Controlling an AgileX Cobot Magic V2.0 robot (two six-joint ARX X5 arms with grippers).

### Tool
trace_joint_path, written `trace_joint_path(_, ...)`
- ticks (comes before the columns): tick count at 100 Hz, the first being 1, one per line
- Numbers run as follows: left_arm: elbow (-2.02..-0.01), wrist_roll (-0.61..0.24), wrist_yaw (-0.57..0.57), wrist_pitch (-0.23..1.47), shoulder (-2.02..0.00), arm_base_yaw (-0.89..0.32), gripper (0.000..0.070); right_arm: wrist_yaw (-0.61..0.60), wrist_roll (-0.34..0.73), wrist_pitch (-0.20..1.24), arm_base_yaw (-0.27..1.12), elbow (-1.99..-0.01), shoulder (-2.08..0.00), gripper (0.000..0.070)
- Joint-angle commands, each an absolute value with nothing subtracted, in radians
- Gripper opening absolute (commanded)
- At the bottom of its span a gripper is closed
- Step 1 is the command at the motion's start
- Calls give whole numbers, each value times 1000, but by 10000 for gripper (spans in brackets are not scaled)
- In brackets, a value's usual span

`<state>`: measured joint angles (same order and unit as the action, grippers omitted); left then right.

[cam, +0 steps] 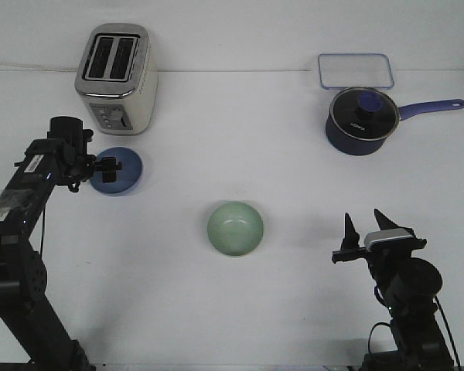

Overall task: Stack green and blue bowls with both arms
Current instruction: 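Grasp the rim of the light blue bowl with the left gripper, then carry the blue bowl over the green bowl and lower it inside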

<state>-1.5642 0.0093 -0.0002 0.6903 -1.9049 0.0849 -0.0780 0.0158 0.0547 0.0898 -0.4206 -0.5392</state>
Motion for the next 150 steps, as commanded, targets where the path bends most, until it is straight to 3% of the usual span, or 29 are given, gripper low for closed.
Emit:
trace_joint_path(1,-1583,18,8,685,-1941,87,455,-77,29,46,91,-427,-544,427)
trace_joint_path(7,-1583,17,9,685,-1945,88,434,-77,29,46,91,-427,-544,427)
trace_joint_path(19,-1583,17,13,685,-1946,88,290,-77,29,46,91,-427,-544,427)
trace_joint_path(34,-1583,17,27,687,-1948,88,273,-77,29,46,91,-427,-544,427)
trace_joint_path(46,-1583,15,27,686,-1949,88,56,-77,29,46,91,-427,-544,427)
trace_joint_path(51,-1583,15,30,686,-1949,88,0,-77,29,46,91,-427,-544,427)
trace_joint_path(65,-1586,7,40,688,-1949,88,4,-77,29,46,91,-427,-544,427)
trace_joint_path(117,-1632,-31,348,770,-1759,90,4,-77,29,46,91,-427,-544,427)
trace_joint_path(150,-1632,-14,397,851,-1724,-77,4,-77,29,46,91,-427,-544,427)
